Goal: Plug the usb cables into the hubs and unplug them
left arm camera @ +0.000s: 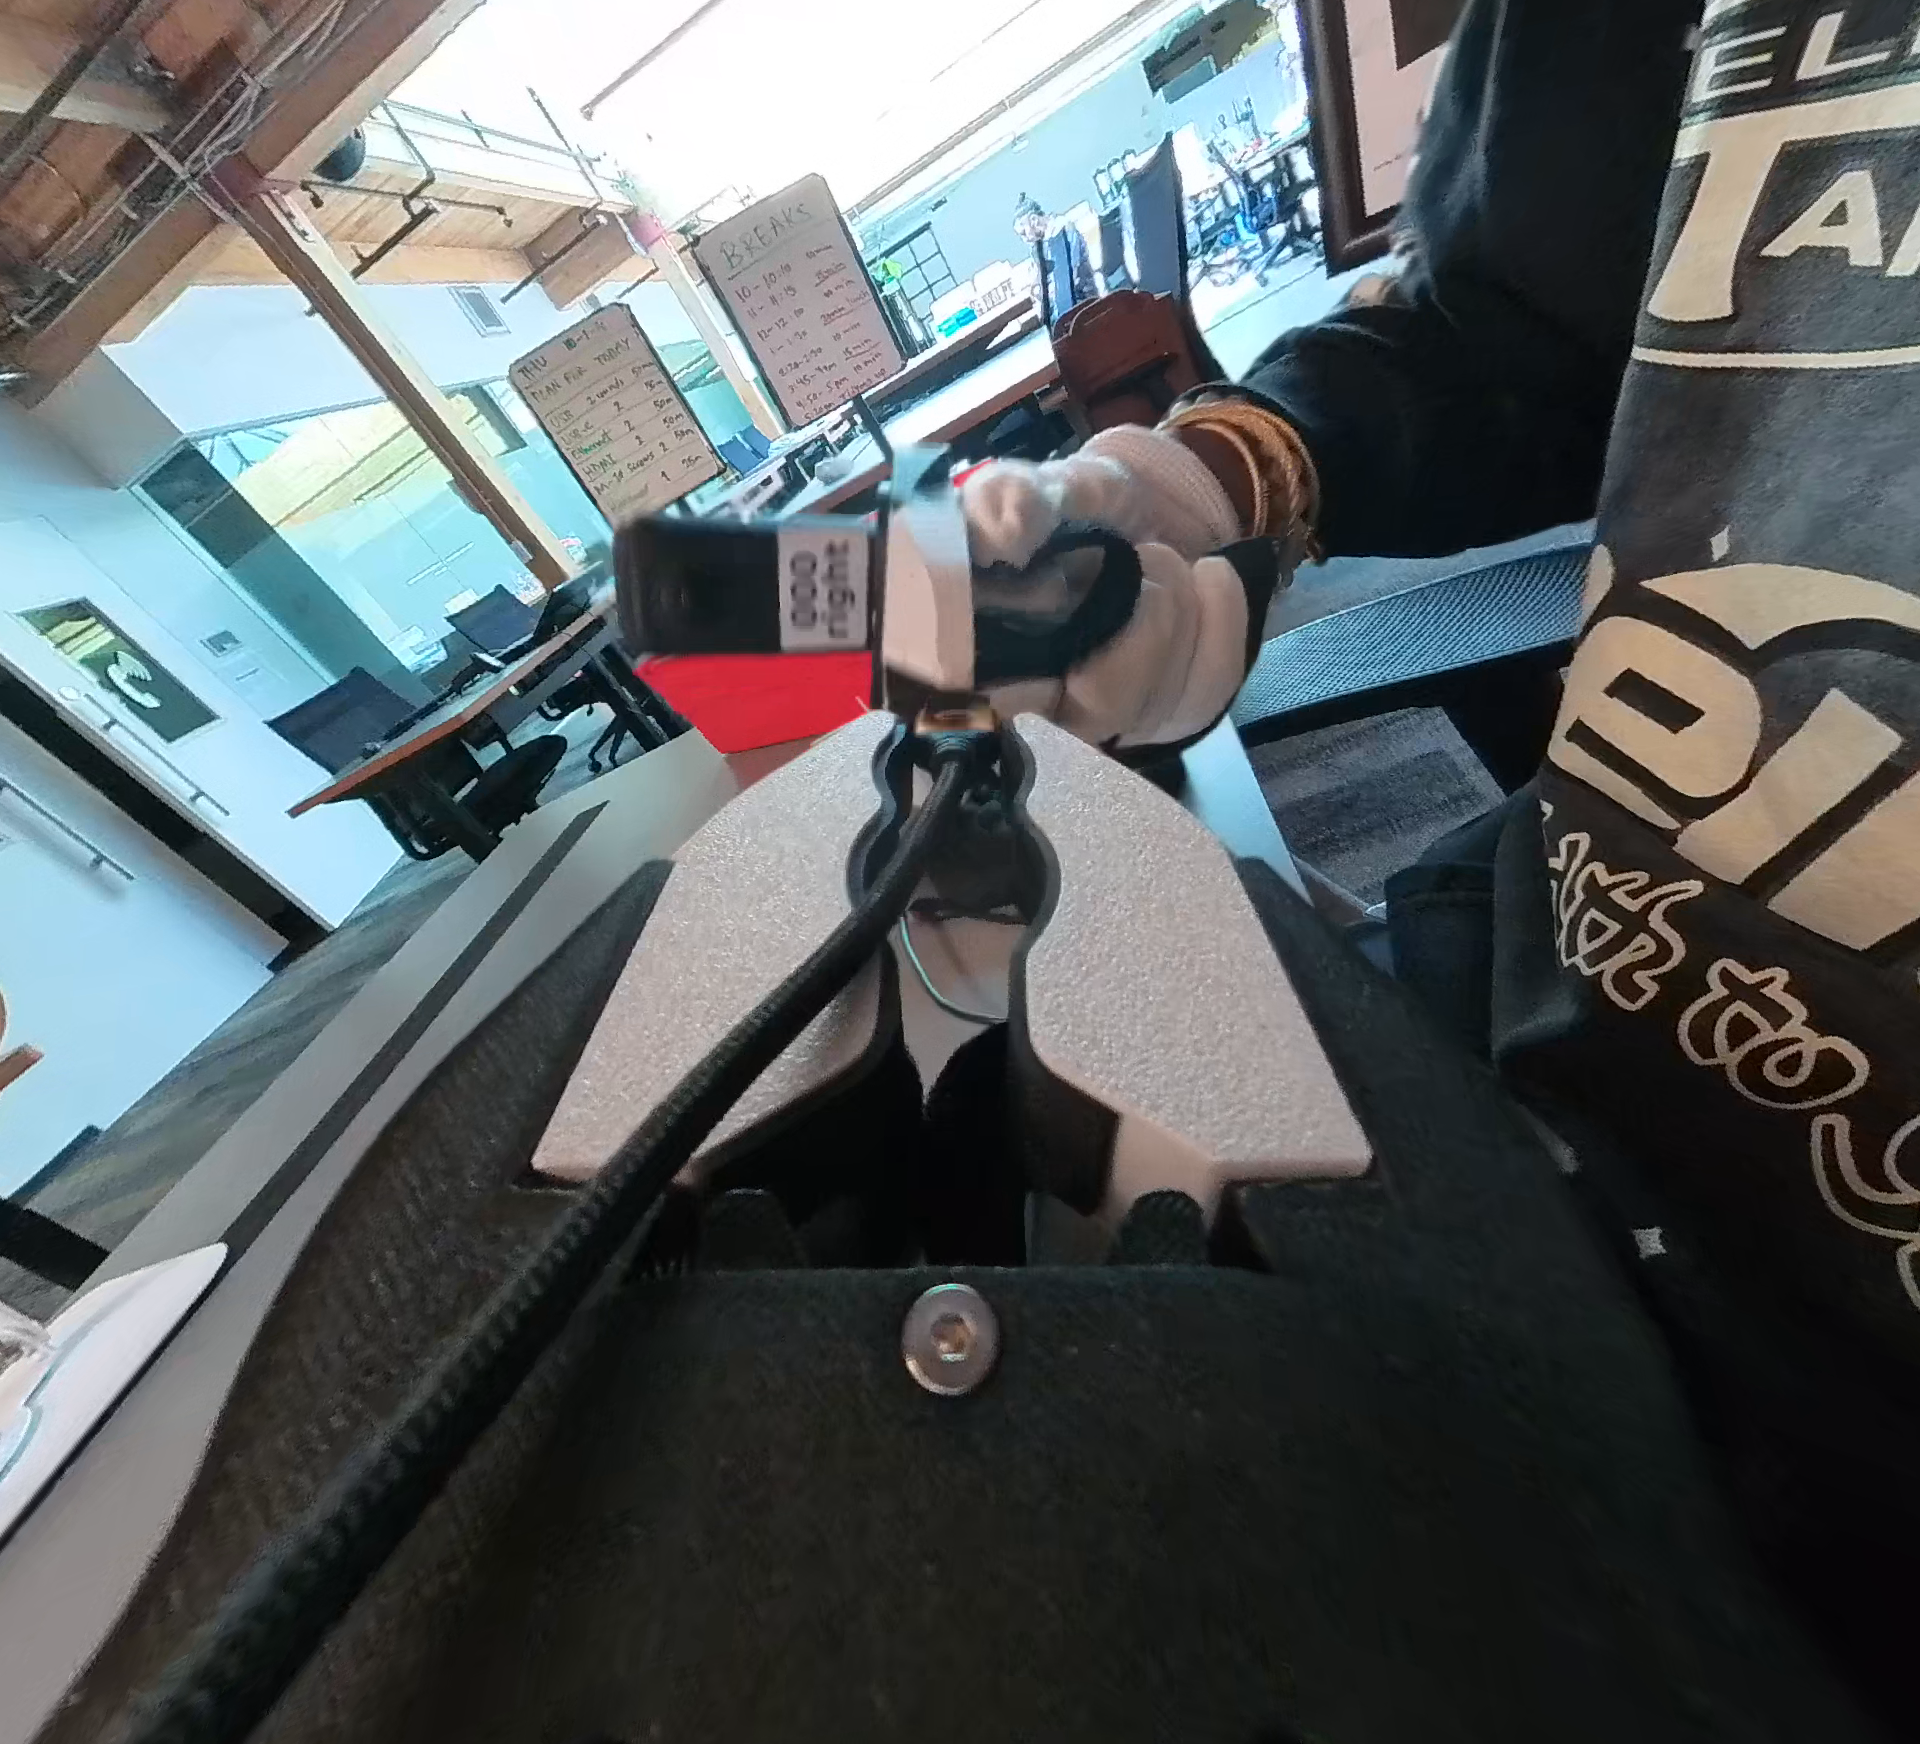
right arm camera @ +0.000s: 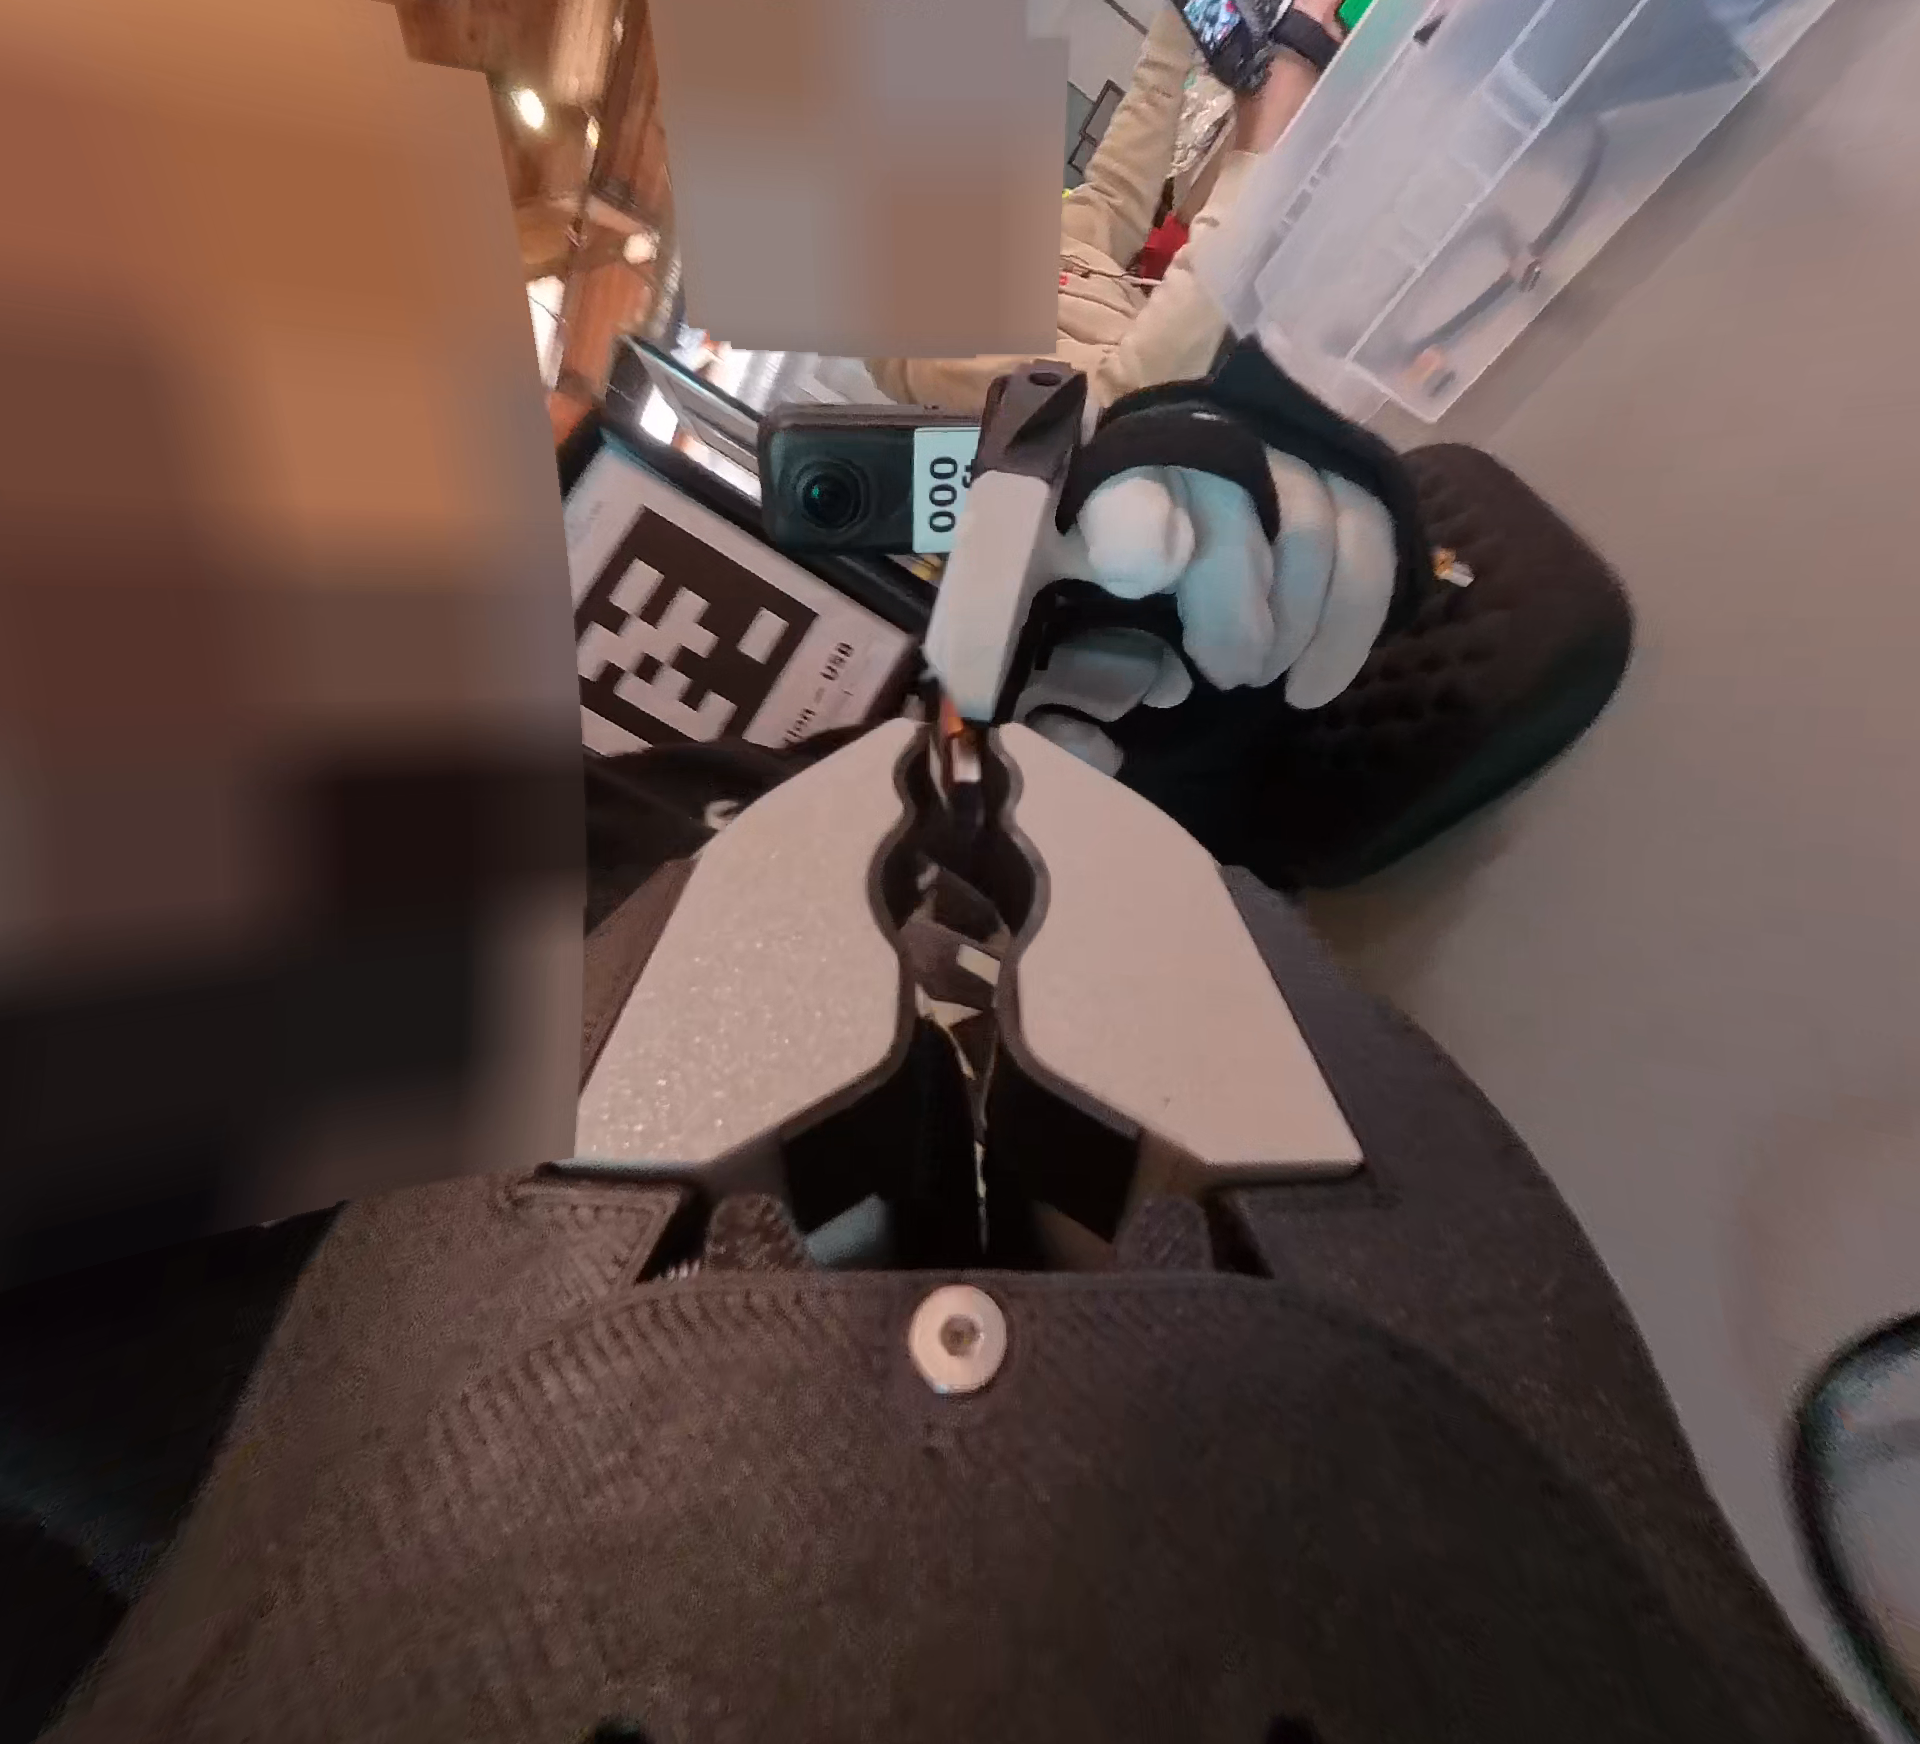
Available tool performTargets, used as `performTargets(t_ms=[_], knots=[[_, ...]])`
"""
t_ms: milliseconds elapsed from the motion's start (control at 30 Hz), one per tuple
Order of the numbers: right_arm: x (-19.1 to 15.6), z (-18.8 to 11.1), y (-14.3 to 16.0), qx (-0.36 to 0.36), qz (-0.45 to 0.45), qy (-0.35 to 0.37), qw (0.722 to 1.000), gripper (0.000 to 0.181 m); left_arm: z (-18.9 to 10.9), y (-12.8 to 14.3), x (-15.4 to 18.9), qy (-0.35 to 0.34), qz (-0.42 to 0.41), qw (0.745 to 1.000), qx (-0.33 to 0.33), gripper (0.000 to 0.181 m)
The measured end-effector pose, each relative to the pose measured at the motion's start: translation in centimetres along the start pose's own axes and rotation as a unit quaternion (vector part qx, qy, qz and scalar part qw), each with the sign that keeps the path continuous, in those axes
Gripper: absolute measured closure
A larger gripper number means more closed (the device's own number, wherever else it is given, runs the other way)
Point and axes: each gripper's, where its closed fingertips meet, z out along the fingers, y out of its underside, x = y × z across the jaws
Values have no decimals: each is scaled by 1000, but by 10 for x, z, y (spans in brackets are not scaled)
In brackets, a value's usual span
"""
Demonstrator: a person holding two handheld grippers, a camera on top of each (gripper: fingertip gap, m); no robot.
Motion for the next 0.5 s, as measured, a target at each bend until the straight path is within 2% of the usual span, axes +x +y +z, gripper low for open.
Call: performTargets(t_ms=[67, 133, 167, 233, 300, 333, 433, 500], knots=[[-1, -15, -5, -6, -90, 52, 995, 153, -1, 5, -4, -13, -4, 1000, -14, 166], [6, -46, -17, -5, -195, 173, 965, 132, 0, 8, -6, -18, -12, 1000, -23, 166], [13, -69, -24, -3, -245, 253, 936, 127, 0, 10, -8, -20, -16, 999, -28, 166], [27, -121, -35, 3, -306, 409, 860, 124, 1, 14, -11, -30, -22, 999, -40, 166], [45, -165, -29, -22, -307, 521, 796, 124, 1, 16, -15, -41, -23, 998, -47, 166], [55, -180, -19, -48, -292, 554, 778, 124, 1, 17, -16, -48, -24, 997, -48, 166], [84, -208, 7, -100, -252, 619, 737, 123, 0, 18, -20, -60, -30, 996, -52, 166], [97, -215, 14, -117, -238, 636, 724, 123, 0, 20, -22, -67, -28, 996, -58, 166]])
